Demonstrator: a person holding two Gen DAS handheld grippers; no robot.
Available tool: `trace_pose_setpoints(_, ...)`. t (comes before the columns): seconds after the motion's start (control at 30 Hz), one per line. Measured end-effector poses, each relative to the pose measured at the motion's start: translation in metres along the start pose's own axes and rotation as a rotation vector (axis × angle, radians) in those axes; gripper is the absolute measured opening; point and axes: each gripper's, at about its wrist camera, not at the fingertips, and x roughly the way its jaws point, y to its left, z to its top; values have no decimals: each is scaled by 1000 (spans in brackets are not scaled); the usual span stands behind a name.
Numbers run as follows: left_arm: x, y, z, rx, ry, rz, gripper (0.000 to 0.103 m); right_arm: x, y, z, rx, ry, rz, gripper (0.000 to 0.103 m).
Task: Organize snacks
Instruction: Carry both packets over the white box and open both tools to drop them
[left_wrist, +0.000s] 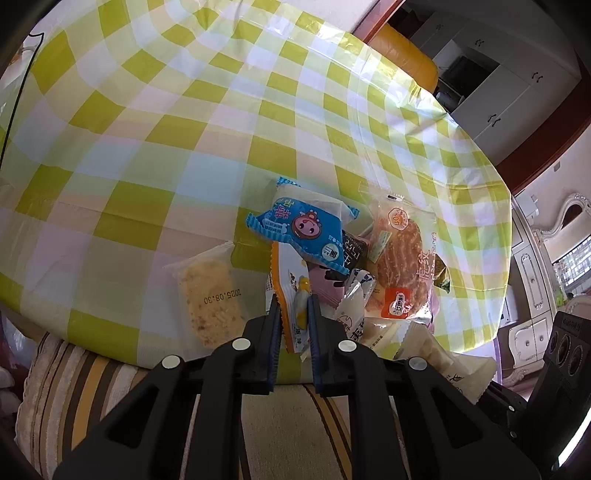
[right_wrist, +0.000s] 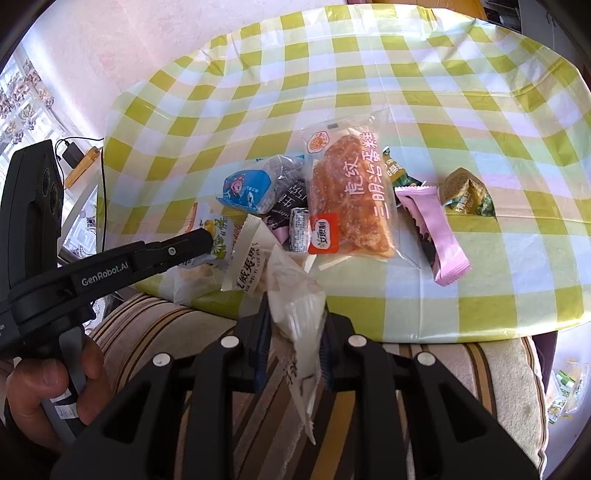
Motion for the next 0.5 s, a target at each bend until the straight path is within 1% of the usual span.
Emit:
trace_pose_setpoints(0.17, -16, 0, -5, -10, -43, 4, 11, -14, -10, -2, 16, -22, -22, 22)
trace_pose_setpoints(0.37, -37, -5, -8, 4, -122, 21, 10, -29, -30, -5, 60, -49, -44, 22)
trace_pose_setpoints(0.5, -44, -14, -7, 16, -137, 1, 10, -42, -48, -7, 92, -70, -76, 22)
